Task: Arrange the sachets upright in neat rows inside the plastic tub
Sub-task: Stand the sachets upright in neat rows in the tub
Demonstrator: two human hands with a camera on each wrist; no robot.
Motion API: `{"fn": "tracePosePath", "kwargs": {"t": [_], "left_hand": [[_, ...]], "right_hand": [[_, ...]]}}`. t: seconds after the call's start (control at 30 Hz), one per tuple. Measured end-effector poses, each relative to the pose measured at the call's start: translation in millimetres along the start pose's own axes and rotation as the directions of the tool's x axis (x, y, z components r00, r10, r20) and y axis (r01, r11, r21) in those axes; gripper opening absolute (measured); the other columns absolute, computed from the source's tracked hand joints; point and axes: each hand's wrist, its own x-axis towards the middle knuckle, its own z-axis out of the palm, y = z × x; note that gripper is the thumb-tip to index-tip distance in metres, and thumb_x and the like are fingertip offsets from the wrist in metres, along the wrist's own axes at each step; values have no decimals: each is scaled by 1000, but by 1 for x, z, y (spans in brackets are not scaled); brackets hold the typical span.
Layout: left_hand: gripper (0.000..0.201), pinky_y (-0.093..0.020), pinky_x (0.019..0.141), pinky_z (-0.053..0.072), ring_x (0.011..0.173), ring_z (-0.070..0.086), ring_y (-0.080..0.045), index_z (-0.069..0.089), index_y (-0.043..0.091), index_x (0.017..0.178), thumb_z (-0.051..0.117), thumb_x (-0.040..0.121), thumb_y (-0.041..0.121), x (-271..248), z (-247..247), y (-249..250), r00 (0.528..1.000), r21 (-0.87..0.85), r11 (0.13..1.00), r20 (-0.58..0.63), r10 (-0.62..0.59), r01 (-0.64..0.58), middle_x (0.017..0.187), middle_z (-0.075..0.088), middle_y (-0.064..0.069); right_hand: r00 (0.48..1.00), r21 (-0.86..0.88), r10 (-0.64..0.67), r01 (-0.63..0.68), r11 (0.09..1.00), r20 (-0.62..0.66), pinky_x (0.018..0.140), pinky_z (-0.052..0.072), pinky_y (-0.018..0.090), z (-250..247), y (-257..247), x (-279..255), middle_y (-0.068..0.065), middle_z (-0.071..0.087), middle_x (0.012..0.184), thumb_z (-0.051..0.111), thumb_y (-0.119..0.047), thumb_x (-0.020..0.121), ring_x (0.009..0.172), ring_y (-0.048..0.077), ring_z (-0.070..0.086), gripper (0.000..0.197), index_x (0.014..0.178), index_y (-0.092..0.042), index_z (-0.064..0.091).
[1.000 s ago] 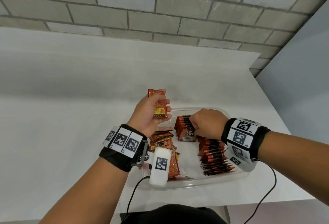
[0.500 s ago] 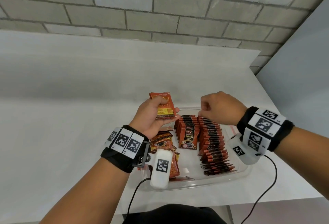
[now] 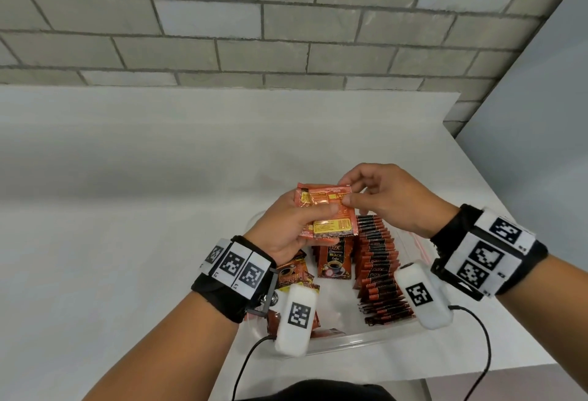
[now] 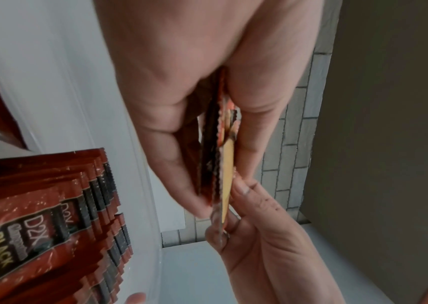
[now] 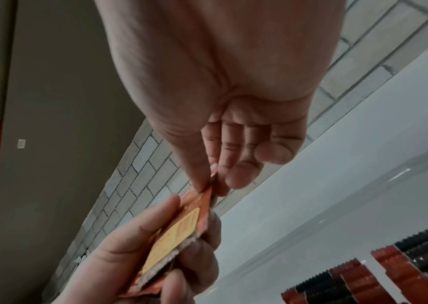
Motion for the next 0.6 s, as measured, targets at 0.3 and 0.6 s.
{"fn": "tracePosePath", "kwargs": {"t": [0.3, 0.6], "left_hand": [[22, -38, 70, 59, 73, 63, -24, 58, 10, 103, 62, 86, 24, 11, -6, 8, 988, -306, 952, -142, -63, 17, 83, 64, -13], [45, -42, 84, 54, 97, 67, -29, 59, 15, 115, 48, 85, -16, 16, -5, 6, 973, -202, 964, -190, 134, -172, 109, 67, -16]], "right_hand": [[955, -93, -209, 193, 977, -211, 62, 38, 19, 0, 6, -8, -3, 54, 73, 77, -14, 76, 63, 5, 45, 17, 73, -22, 63], [997, -82, -64, 61, 995, -38, 71, 48, 19, 3, 13, -14, -8, 59, 99, 77, -30, 76, 78, 11, 61, 31, 102, -31, 58]]}}
